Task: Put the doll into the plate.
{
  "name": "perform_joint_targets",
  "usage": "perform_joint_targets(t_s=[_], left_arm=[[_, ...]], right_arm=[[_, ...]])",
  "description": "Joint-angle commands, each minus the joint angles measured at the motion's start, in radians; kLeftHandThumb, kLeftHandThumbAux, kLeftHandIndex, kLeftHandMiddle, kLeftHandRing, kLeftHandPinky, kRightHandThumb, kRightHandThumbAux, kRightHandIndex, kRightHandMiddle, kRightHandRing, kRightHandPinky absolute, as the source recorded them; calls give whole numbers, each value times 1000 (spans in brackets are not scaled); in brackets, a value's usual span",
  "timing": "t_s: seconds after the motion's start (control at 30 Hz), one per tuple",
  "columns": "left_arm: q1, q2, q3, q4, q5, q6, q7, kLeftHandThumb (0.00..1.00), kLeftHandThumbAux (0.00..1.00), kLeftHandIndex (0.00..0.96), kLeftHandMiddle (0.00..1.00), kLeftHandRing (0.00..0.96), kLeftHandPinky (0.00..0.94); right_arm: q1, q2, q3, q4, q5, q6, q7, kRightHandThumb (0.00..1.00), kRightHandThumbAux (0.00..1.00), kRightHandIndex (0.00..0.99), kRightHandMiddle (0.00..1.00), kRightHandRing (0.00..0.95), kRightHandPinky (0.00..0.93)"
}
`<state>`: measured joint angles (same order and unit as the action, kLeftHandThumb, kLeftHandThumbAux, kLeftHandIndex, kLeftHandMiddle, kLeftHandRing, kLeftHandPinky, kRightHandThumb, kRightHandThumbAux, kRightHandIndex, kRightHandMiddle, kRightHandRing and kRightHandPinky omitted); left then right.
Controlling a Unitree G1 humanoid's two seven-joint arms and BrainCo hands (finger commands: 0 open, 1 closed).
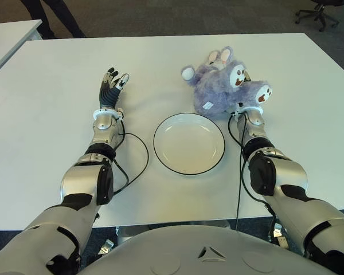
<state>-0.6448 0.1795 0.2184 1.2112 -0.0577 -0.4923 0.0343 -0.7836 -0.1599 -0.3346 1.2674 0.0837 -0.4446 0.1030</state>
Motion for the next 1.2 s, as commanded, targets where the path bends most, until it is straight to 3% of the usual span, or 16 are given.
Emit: perform_joint_targets(t_s=[0.03, 0.8, 0.97, 1.2], left_arm=[[111, -38, -5, 55, 8, 47, 10, 0, 498, 0, 102, 135, 180], [112, -35, -3, 56, 4, 44, 4, 0, 499, 0, 100, 120, 132], [111, -34, -2, 56, 4, 44, 5, 0, 505, 0, 105, 132, 177], [111, -35, 1, 54, 1, 46, 10, 1, 519, 0, 112, 139, 162]], right_arm=[[95, 17, -5, 47, 10, 25, 2, 121, 594, 39, 87, 75, 88], [117, 15, 13, 38, -2, -28, 15, 110, 597, 29, 75, 69, 81], [123, 14, 17, 36, -3, -41, 21, 120, 599, 26, 69, 66, 86], [137, 13, 18, 29, 4, -63, 42, 145, 599, 25, 72, 72, 101]])
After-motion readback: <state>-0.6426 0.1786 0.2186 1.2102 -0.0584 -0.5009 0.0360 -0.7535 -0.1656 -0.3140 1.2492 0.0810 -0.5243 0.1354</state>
